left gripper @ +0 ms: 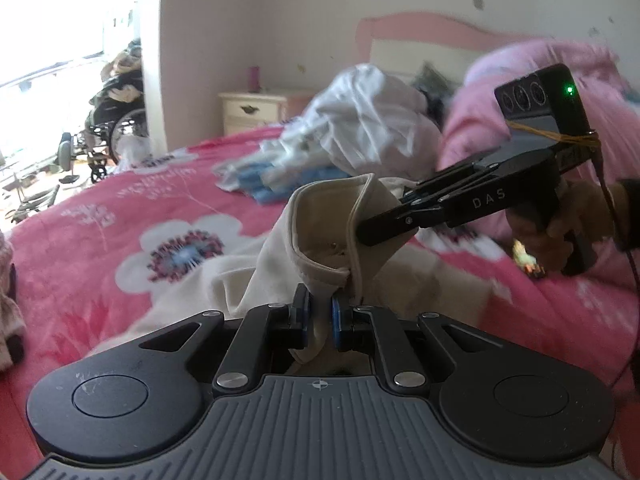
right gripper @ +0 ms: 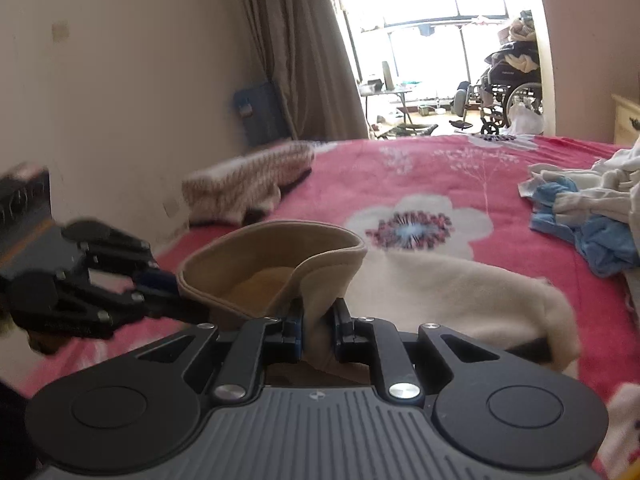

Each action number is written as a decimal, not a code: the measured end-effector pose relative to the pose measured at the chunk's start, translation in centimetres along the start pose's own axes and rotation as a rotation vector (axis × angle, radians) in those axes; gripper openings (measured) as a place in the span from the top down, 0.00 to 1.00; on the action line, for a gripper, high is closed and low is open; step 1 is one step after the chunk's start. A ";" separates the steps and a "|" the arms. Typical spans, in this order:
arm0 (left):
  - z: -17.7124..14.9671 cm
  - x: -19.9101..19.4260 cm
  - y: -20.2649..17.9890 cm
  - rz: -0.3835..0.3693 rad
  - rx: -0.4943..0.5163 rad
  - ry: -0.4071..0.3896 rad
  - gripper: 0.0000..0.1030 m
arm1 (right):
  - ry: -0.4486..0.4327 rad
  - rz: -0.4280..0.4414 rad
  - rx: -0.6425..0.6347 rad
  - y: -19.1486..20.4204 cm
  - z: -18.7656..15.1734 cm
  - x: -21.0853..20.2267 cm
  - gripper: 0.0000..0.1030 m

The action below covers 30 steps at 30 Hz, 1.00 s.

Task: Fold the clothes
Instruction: 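Lift the held collar with both grippers and fold it over the body toward the hem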

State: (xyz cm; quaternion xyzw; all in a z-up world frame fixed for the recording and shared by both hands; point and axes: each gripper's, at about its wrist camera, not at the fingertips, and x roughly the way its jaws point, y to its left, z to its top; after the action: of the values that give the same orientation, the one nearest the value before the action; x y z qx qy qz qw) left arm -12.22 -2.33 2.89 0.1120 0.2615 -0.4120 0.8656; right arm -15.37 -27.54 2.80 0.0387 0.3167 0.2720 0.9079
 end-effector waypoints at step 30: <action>-4.2 0.5 -6.5 0.078 0.195 0.198 0.56 | 0.103 -0.064 0.015 1.1 -4.7 -2.5 0.50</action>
State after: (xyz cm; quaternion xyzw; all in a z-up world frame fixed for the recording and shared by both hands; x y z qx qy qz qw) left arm -18.46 -5.08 -0.81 0.2460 0.2997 -0.3886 0.8359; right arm -20.30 -28.34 0.74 0.0215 0.3660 0.2420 0.8984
